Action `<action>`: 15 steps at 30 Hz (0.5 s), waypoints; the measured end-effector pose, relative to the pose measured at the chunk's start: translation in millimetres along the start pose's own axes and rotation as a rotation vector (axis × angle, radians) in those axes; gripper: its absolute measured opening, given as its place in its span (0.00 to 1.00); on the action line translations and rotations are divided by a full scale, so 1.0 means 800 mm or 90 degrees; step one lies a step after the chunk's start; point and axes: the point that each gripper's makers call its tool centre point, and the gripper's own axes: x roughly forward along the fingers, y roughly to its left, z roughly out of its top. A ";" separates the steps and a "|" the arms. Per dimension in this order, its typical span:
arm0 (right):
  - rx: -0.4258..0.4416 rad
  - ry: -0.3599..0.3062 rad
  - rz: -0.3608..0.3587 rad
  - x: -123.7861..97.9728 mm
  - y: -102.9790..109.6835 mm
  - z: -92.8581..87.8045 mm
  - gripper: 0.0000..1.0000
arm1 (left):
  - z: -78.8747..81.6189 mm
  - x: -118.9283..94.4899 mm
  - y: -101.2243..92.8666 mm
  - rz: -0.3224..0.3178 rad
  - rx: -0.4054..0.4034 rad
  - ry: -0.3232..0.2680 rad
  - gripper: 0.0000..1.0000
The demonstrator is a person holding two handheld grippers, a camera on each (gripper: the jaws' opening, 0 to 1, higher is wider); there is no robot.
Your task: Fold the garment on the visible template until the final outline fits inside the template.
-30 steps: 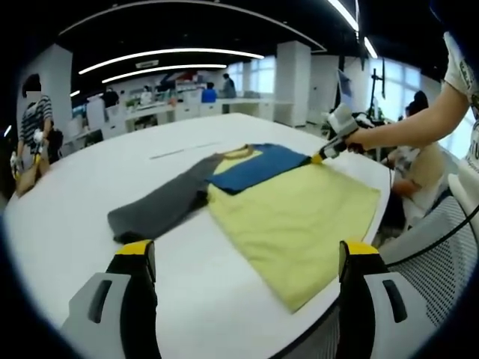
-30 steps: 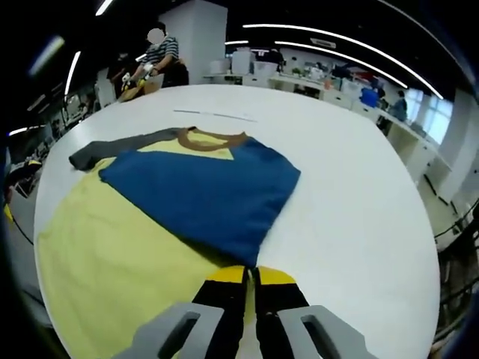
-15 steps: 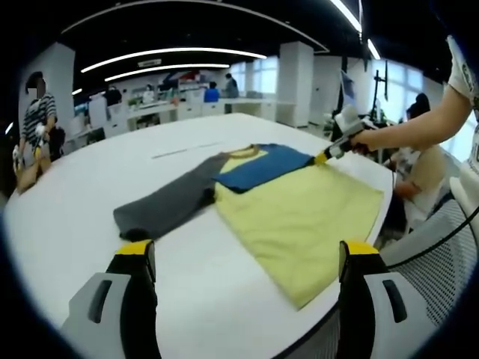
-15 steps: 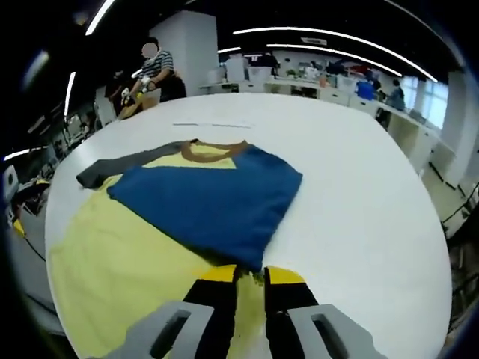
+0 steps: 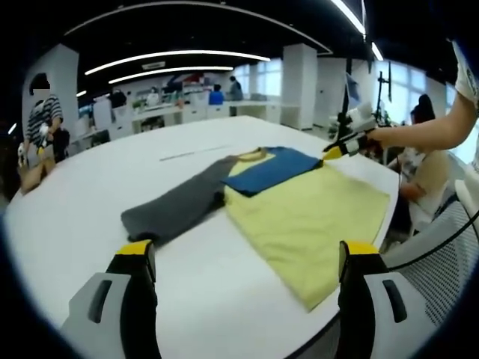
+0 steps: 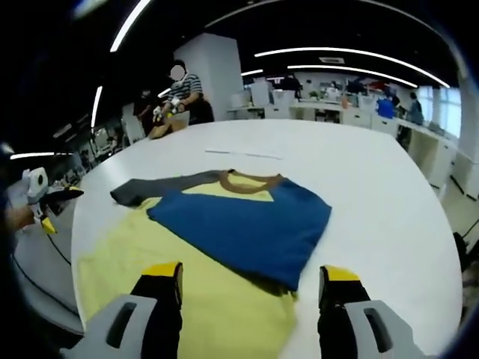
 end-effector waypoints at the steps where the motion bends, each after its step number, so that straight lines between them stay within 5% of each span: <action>1: 0.001 -0.002 0.004 -0.002 0.004 0.002 0.84 | 0.000 0.000 0.002 0.003 -0.001 -0.002 0.99; 8: -0.020 -0.028 0.036 -0.015 0.027 0.018 0.99 | 0.002 -0.002 0.024 0.030 -0.027 -0.010 0.98; 15: -0.024 -0.030 0.050 -0.031 0.037 0.018 0.99 | 0.009 -0.003 0.055 0.062 -0.049 -0.024 0.96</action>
